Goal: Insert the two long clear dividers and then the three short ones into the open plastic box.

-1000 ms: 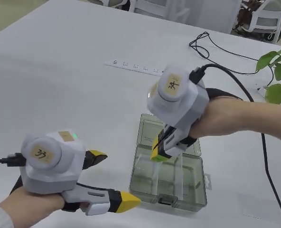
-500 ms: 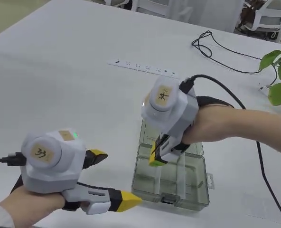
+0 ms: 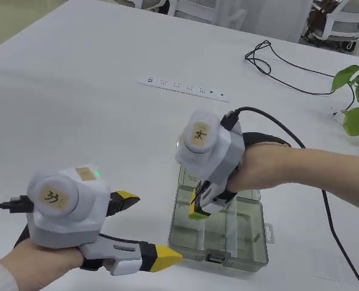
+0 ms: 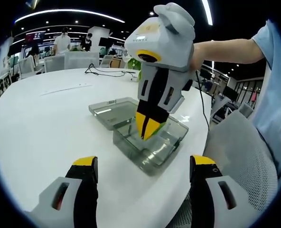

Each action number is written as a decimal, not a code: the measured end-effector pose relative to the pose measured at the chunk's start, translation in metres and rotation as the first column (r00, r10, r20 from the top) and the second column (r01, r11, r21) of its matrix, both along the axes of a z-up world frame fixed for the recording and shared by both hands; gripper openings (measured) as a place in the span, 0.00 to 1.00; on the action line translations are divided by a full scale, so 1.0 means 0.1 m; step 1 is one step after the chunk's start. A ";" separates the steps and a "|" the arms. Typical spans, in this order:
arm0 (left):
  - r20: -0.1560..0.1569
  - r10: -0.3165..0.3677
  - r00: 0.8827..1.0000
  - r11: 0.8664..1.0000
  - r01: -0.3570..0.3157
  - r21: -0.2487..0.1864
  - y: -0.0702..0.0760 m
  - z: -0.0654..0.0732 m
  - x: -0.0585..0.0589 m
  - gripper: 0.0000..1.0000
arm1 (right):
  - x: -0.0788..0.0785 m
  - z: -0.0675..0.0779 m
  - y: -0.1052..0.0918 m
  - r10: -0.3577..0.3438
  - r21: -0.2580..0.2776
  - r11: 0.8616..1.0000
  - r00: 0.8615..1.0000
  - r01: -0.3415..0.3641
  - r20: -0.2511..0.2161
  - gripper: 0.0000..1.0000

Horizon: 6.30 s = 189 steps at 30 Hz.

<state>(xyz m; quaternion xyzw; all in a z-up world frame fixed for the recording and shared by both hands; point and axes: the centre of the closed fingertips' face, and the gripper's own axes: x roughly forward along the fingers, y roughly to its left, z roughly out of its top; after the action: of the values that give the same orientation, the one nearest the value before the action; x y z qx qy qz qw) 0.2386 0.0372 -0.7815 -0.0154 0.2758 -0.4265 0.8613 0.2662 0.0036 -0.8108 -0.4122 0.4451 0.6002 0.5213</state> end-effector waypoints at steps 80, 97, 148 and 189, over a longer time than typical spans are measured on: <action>0.092 -0.147 0.985 0.981 0.133 0.143 -0.08 0.18 0.12 1.00 | 0.01 -0.01 -2.29 -0.422 0.221 0.896 0.892 0.384 0.162 0.84; 0.092 -0.139 0.986 0.982 0.125 0.141 -0.07 0.19 0.09 0.99 | -0.10 -0.30 -2.63 -0.135 0.011 0.991 0.979 0.135 0.150 0.49; 0.065 -0.130 0.989 0.984 0.121 0.133 -0.10 0.13 -0.04 0.95 | -0.17 -0.36 -2.54 -0.085 -0.045 0.995 0.986 0.093 0.143 0.32; -0.281 0.013 0.960 0.951 -0.099 -0.293 -0.67 0.36 0.25 0.36 | 0.14 0.74 -0.71 -0.010 0.204 0.970 0.811 -0.135 0.585 0.32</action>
<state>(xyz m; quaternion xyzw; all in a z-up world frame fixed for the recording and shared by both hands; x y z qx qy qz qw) 0.2641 -0.0295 -0.7451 -0.2150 0.3232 -0.4327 0.8137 0.2802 -0.0677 -0.7367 -0.5255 0.1759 0.5107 0.6573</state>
